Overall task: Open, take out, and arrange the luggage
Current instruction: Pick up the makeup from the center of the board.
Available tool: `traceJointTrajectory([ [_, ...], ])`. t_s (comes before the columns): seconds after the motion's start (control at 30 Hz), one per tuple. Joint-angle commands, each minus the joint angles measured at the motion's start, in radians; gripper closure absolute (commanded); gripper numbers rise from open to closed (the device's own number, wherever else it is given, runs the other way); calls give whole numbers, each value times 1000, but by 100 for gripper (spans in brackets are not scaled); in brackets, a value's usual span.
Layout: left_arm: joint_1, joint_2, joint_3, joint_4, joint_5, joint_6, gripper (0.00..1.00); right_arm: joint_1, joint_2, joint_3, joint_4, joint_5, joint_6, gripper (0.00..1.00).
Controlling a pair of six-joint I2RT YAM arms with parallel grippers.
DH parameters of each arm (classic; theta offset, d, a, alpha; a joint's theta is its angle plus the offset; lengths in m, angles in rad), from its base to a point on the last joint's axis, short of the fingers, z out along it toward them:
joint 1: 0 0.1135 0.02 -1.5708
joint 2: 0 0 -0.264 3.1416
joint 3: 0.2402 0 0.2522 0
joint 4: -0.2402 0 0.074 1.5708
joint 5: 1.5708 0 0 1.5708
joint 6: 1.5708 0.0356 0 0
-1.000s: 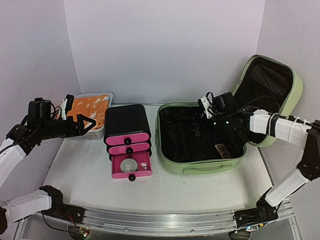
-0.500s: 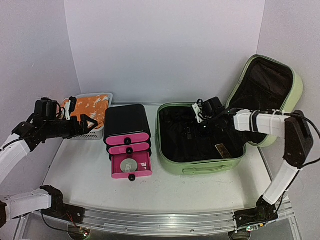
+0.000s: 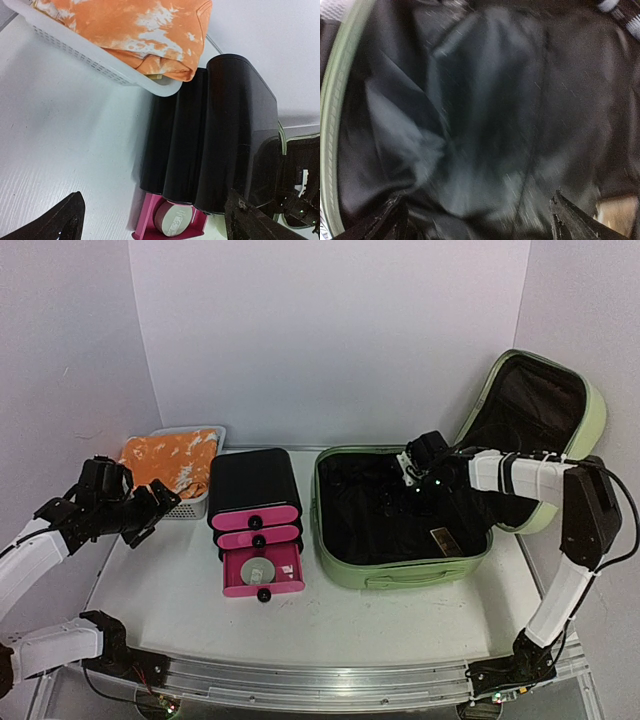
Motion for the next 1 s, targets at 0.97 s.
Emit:
traceJointTrajectory([
  [0.97, -1, 112, 150, -47, -27, -217, 3, -291, 47, -158, -193, 69, -137, 19],
])
